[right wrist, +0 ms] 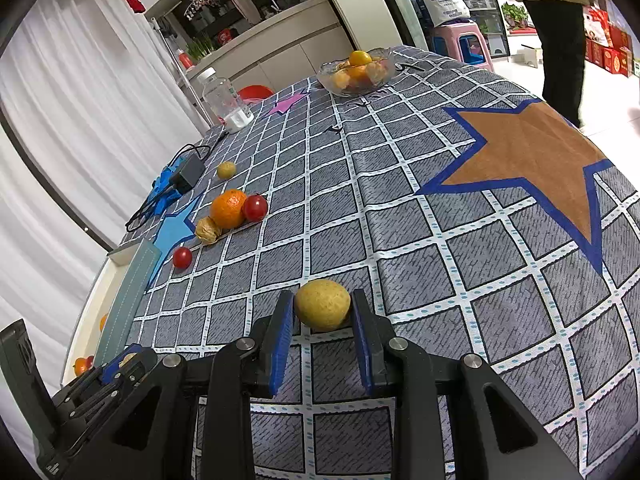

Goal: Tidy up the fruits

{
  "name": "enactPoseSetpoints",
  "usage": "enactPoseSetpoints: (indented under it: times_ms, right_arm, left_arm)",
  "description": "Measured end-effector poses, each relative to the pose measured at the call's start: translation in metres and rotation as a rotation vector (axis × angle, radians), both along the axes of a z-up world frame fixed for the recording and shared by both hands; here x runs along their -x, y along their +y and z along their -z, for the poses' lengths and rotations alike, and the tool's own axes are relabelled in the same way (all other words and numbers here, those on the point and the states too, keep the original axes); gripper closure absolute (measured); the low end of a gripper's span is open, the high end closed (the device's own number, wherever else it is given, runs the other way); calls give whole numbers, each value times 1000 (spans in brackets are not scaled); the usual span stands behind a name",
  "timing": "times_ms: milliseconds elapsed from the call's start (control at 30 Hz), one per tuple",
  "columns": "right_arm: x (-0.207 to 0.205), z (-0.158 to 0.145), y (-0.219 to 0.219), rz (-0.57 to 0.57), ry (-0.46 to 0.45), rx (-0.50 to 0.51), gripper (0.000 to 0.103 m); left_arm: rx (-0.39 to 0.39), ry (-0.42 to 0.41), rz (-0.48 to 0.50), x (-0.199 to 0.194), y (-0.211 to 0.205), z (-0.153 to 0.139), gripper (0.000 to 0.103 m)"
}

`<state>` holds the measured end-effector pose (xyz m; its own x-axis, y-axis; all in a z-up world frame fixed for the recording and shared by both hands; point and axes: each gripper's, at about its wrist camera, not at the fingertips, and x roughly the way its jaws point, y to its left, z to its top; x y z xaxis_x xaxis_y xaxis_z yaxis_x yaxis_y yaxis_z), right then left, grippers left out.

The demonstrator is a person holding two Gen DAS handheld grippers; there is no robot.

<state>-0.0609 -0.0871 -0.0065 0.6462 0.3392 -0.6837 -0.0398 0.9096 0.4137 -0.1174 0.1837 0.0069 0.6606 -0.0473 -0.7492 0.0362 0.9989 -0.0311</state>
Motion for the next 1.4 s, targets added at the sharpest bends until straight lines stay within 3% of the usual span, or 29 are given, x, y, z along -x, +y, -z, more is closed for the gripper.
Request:
enactPoseSetpoints:
  times_ms: [933,1167,1400]
  right_arm:
    - [0,0,1,-2,0,1,73]
    - [1,0,1,-5,-3,-8,73]
    - [3,-1,1,-23,-12,-19,73]
  left_arm:
    - [-1,-1,1,0,-1,0,76]
    - [77,-3,6,0,9,-1,77]
    - [60,-4,4,0,6,-1,77]
